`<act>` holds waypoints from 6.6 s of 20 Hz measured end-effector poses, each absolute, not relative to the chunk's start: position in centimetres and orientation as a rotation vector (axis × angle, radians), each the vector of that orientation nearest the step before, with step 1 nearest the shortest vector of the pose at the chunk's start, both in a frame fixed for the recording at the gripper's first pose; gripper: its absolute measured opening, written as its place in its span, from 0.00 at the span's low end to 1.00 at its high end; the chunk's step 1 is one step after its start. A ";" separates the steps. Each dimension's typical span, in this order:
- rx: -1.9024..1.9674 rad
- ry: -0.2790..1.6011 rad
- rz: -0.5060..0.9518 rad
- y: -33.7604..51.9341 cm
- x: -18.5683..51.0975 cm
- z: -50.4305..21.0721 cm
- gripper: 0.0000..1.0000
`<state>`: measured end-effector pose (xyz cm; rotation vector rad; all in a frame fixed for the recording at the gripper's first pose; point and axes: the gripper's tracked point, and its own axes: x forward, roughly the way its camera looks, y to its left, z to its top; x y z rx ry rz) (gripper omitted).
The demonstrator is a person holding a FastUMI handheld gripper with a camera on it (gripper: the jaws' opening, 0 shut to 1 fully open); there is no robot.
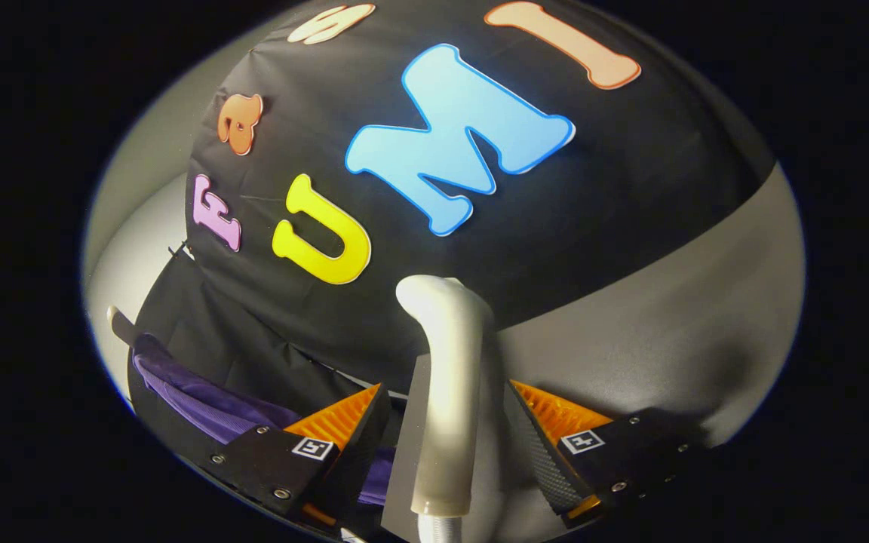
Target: Iron the clothes twice with a garment steamer, once on the left side and once on the right side.
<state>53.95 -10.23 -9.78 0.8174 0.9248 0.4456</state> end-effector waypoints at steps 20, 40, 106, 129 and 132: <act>0.757 0.718 0.430 -8.9 48.6 -3.4 0.30; 0.344 0.104 0.264 -0.9 25.6 10.6 0.29; 0.066 0.087 0.377 18.3 24.8 -5.2 0.32; 0.037 0.395 0.272 17.1 17.1 -24.8 0.32; 0.014 0.423 0.263 17.1 16.3 -26.5 0.32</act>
